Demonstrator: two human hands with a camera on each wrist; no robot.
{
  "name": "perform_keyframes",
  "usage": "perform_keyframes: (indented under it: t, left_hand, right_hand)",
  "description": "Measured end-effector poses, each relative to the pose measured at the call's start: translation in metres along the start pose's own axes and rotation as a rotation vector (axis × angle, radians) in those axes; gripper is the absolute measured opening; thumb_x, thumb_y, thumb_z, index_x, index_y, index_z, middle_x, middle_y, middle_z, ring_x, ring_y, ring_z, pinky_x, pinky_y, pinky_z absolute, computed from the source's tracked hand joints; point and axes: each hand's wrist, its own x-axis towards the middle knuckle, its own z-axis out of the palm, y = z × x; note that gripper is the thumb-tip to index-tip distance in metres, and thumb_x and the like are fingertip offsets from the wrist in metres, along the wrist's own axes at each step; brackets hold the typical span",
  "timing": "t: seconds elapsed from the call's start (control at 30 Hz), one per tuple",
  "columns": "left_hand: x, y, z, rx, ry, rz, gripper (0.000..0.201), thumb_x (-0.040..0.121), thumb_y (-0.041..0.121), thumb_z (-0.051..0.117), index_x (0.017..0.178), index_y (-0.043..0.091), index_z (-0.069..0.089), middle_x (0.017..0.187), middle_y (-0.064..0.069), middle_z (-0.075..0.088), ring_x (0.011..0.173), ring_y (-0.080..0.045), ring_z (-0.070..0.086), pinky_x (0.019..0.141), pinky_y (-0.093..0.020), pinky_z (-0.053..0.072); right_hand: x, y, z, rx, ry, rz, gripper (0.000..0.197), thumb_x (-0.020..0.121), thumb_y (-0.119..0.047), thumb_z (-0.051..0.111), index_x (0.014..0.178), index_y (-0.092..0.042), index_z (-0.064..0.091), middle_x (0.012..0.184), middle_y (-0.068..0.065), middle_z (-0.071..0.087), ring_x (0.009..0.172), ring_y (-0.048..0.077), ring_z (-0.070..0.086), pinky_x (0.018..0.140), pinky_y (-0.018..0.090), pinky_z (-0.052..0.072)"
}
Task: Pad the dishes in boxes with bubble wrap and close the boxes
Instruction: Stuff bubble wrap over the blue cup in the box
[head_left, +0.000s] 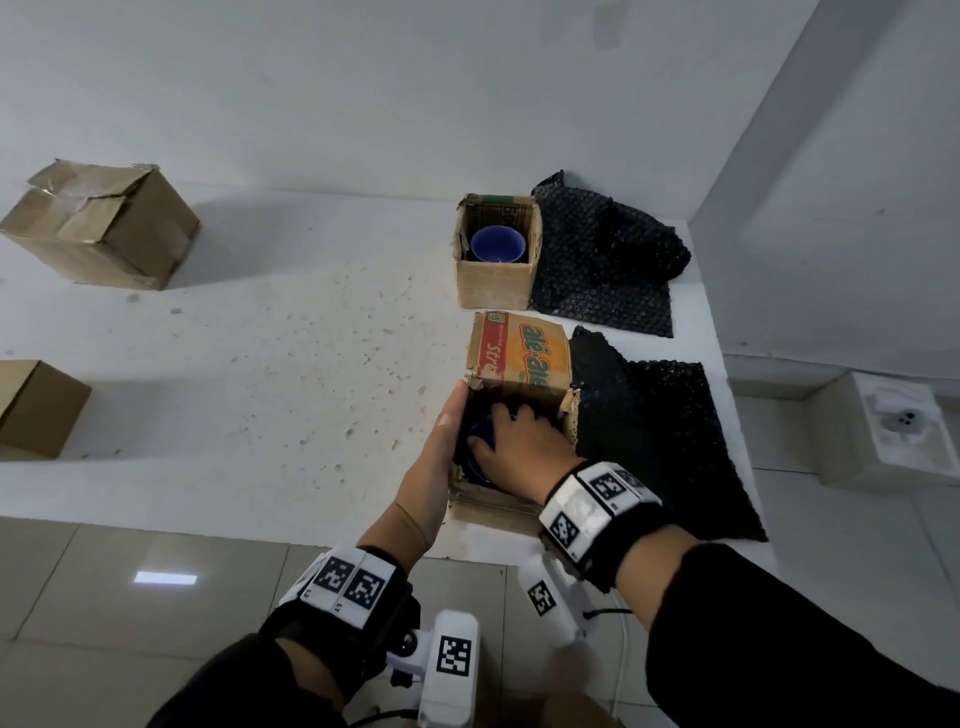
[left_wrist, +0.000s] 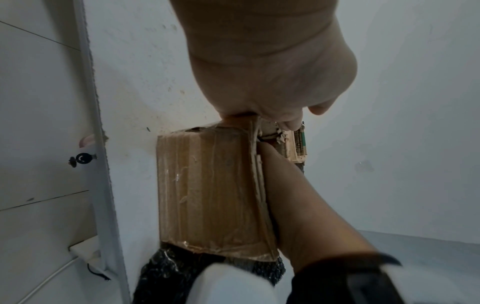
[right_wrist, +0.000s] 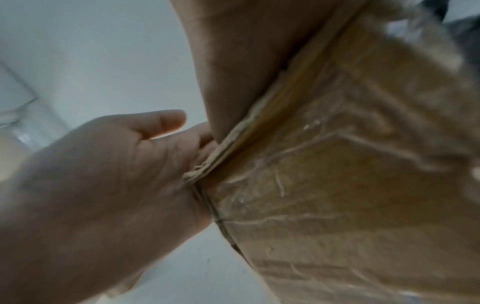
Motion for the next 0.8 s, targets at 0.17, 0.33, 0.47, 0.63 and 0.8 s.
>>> perform_keyframes:
  t: [0.17, 0.33, 0.47, 0.63, 0.8]
  left_hand:
    - [0.005, -0.008, 0.0, 0.031, -0.003, 0.065, 0.046, 0.094, 0.059, 0.034, 0.132, 0.036, 0.046, 0.117, 0.023, 0.055, 0.101, 0.006, 0.058, 0.076, -0.014, 0.047]
    - [0.015, -0.012, 0.007, 0.386, 0.201, 0.249, 0.044, 0.098, 0.033, 0.036, 0.141, 0.038, 0.031, 0.146, 0.013, 0.038, 0.139, -0.01, 0.03, 0.118, -0.043, 0.017]
    - [0.019, 0.005, 0.032, 0.612, 0.433, 0.294, 0.048, 0.091, 0.028, 0.052, 0.137, 0.033, 0.038, 0.14, 0.007, 0.046, 0.137, -0.018, 0.032, 0.115, -0.051, 0.013]
    - [0.022, 0.02, 0.096, 0.645, 0.317, 0.521, 0.049, 0.088, 0.019, 0.06, 0.133, 0.026, 0.042, 0.126, 0.014, 0.047, 0.125, -0.009, 0.043, 0.101, -0.025, 0.035]
    - [0.038, -0.001, 0.155, 0.771, 0.175, 0.498, 0.058, 0.089, 0.021, 0.061, 0.141, 0.019, 0.036, 0.134, 0.008, 0.044, 0.129, -0.007, 0.036, 0.096, -0.01, 0.025]
  right_hand:
    - [0.001, 0.004, -0.006, -0.011, -0.002, -0.049, 0.051, 0.094, -0.047, 0.038, 0.133, -0.014, 0.034, 0.13, 0.018, 0.041, 0.114, 0.037, 0.047, 0.088, 0.042, 0.041]
    - [-0.034, 0.03, -0.022, 0.134, 0.302, -0.366, 0.03, 0.09, -0.03, 0.052, 0.117, -0.017, 0.053, 0.115, 0.003, 0.05, 0.098, 0.02, 0.053, 0.076, 0.033, 0.048]
    - [-0.042, 0.081, -0.034, 0.254, 0.525, -0.417, 0.019, 0.083, -0.016, 0.057, 0.101, -0.015, 0.061, 0.1, 0.001, 0.052, 0.085, 0.015, 0.052, 0.064, 0.029, 0.046]
    - [-0.028, 0.153, -0.043, 0.134, 0.442, -0.334, 0.034, 0.077, -0.004, 0.054, 0.105, -0.021, 0.063, 0.104, 0.003, 0.054, 0.098, 0.025, 0.052, 0.07, 0.033, 0.048]
    - [-0.006, 0.2, -0.045, -0.139, 0.094, -0.407, 0.057, 0.08, -0.004, 0.048, 0.127, -0.035, 0.052, 0.132, 0.002, 0.042, 0.116, 0.029, 0.043, 0.084, 0.037, 0.046]
